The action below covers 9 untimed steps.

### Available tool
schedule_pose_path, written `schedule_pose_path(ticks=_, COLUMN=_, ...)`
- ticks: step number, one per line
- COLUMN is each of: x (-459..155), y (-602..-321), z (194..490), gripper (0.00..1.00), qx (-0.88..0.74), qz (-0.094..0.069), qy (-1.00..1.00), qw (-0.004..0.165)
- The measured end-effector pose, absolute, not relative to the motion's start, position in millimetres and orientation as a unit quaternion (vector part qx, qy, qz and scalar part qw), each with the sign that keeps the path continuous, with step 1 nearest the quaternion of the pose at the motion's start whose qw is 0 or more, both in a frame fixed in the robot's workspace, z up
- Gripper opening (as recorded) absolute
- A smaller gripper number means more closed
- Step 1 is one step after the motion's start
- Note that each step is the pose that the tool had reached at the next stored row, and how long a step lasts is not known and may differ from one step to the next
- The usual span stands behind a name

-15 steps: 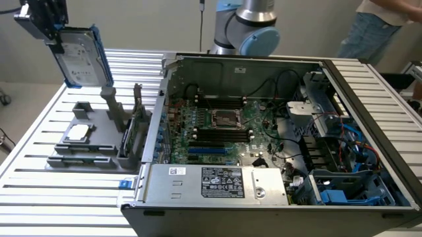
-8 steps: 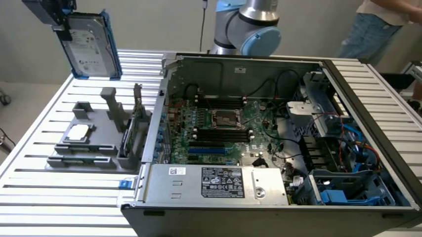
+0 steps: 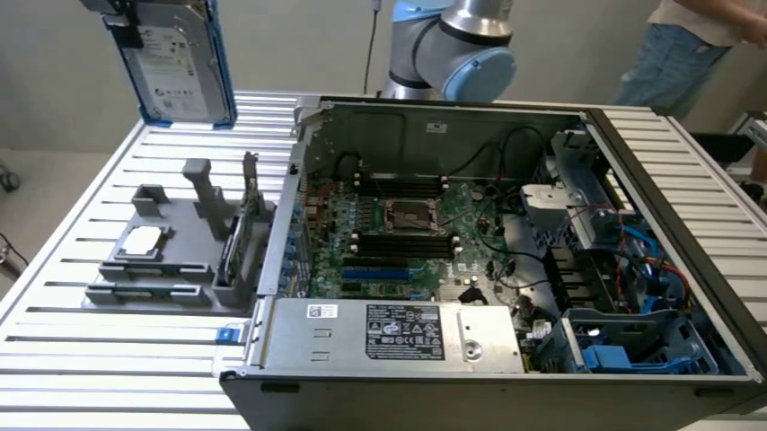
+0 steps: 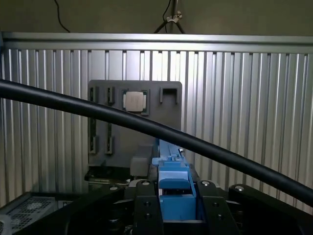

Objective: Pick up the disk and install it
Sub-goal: 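Pick up the disk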

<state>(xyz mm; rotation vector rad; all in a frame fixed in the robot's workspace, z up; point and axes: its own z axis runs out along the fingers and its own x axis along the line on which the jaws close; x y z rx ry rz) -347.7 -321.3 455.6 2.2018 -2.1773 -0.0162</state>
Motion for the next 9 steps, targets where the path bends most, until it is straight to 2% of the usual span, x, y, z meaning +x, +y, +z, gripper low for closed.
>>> schedule_pose_path(ticks=9, x=-309.0, y=-337.1, z=480.4, gripper=0.33, qx=0.711, qz=-0.008, qy=-0.703, qw=0.025)
